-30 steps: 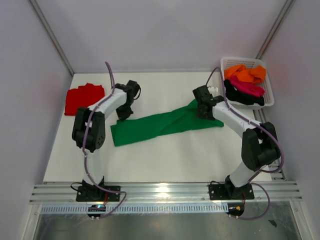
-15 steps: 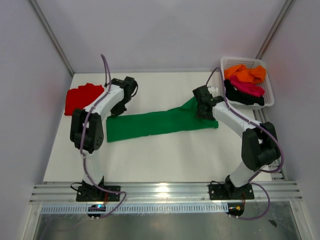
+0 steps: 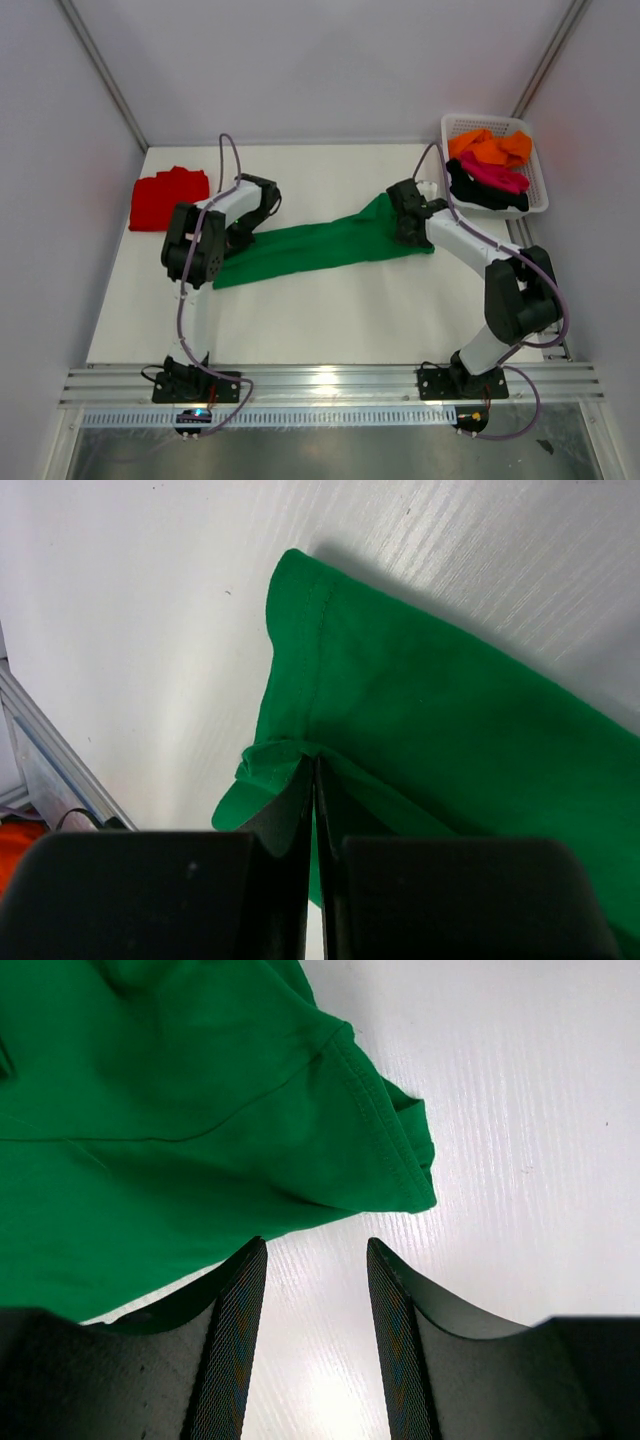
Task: Fold and stack the t-shirts
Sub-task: Fold the other side of the tshirt into a rectangle
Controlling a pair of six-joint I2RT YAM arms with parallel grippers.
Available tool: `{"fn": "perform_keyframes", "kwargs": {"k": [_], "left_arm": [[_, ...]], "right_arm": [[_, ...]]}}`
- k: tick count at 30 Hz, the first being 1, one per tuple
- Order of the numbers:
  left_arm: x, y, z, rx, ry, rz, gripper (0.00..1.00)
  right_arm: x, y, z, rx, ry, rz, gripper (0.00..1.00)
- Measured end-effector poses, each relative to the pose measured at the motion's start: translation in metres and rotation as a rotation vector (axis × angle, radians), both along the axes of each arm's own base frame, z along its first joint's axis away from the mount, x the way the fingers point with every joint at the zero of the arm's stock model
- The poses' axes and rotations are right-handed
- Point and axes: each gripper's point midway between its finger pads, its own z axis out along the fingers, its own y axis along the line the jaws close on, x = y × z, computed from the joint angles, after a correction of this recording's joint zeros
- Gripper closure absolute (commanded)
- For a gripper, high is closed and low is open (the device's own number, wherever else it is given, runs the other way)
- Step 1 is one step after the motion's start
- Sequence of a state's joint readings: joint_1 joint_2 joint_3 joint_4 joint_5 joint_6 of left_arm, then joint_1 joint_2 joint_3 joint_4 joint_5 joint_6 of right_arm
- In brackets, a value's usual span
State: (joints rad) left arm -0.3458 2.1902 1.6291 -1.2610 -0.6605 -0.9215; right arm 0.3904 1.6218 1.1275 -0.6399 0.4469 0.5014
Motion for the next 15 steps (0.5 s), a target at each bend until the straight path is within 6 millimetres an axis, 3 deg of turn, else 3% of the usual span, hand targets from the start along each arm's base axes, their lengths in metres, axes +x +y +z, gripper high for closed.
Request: {"fn": "perform_keyframes", "kwargs": {"k": [6, 15], "left_arm": [[0.005, 0.001, 0.004, 0.008, -0.027, 0.005, 1.0], [0.032, 0.001, 0.027, 0.019, -0.118, -0.01, 0.99]], "right_arm": [[-0.005, -0.002, 0.001, 0.001, -0.005, 0.001, 0.51], [-0.01, -0.004, -0.004, -0.004, 0.009, 0.001, 0.51]]}}
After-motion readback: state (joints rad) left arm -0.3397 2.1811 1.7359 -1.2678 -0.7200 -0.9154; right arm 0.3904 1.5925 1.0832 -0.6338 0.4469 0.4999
